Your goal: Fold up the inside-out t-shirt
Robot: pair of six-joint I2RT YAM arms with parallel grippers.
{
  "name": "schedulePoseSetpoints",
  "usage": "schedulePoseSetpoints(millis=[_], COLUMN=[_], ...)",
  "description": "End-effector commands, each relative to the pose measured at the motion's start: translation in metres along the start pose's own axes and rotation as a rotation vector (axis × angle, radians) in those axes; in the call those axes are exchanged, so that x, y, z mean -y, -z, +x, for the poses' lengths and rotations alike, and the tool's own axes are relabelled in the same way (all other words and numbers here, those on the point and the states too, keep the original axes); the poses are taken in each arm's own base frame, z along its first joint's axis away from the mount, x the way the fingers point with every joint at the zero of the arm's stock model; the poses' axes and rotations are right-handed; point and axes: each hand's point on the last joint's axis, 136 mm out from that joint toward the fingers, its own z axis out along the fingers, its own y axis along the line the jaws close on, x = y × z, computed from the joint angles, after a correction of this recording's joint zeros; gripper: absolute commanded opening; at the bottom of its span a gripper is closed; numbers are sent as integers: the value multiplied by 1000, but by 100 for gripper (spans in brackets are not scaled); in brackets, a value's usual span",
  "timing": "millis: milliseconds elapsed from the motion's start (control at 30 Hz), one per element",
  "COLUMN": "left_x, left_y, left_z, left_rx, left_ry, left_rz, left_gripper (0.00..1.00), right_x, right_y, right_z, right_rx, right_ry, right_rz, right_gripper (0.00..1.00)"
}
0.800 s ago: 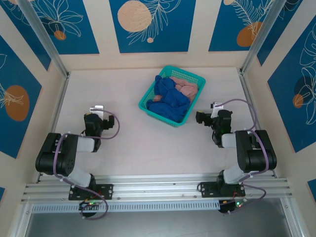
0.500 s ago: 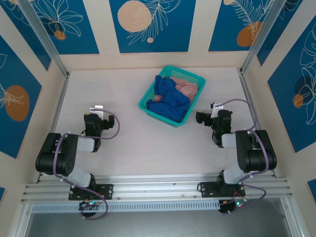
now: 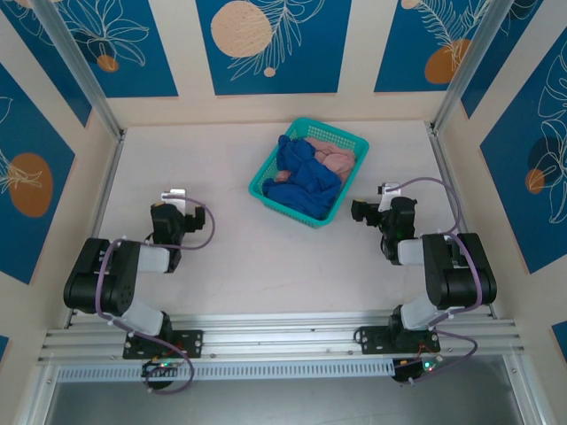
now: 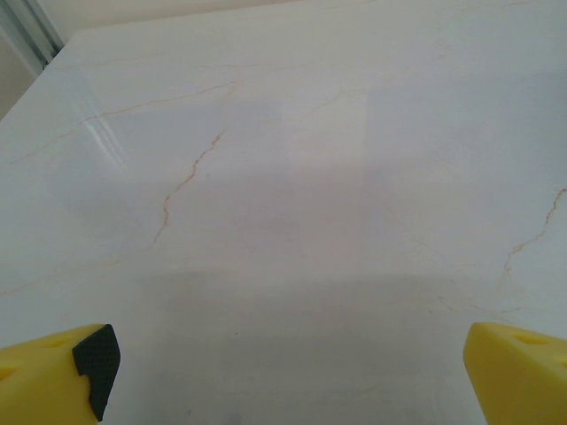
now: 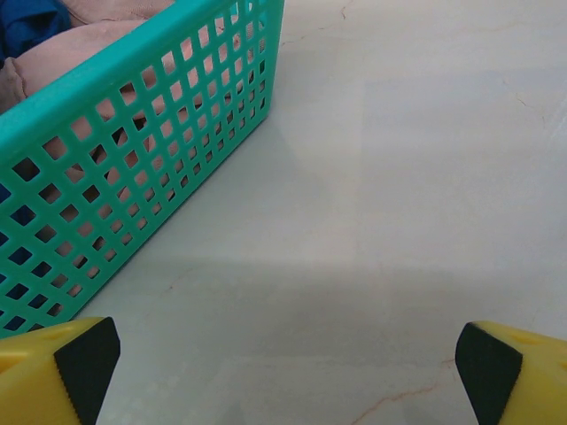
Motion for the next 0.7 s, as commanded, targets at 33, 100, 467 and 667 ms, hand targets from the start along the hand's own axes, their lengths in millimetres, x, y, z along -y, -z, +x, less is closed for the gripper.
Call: schedulePoseSetpoints(millis=[33,100,467,667], left_x=[-2,-2,-26,19], left_y=[0,0,24,58], left_z=[-13,-13,-43,-74], left_rx=[45,45,-51,-206], left_ry=[17,17,91,372], left_rz=[3,4,-105,163], left_gripper=[100,100,100,100], right_x=[-4,-4,26,16], right_y=[0,0,34,82], right_z=[-21,-21,-60,-97], right_rx=[64,63,81,102], right_ry=[7,6,-115,-414], right_rz=[-19,-20,206,59], right_gripper=[99,99,99,98])
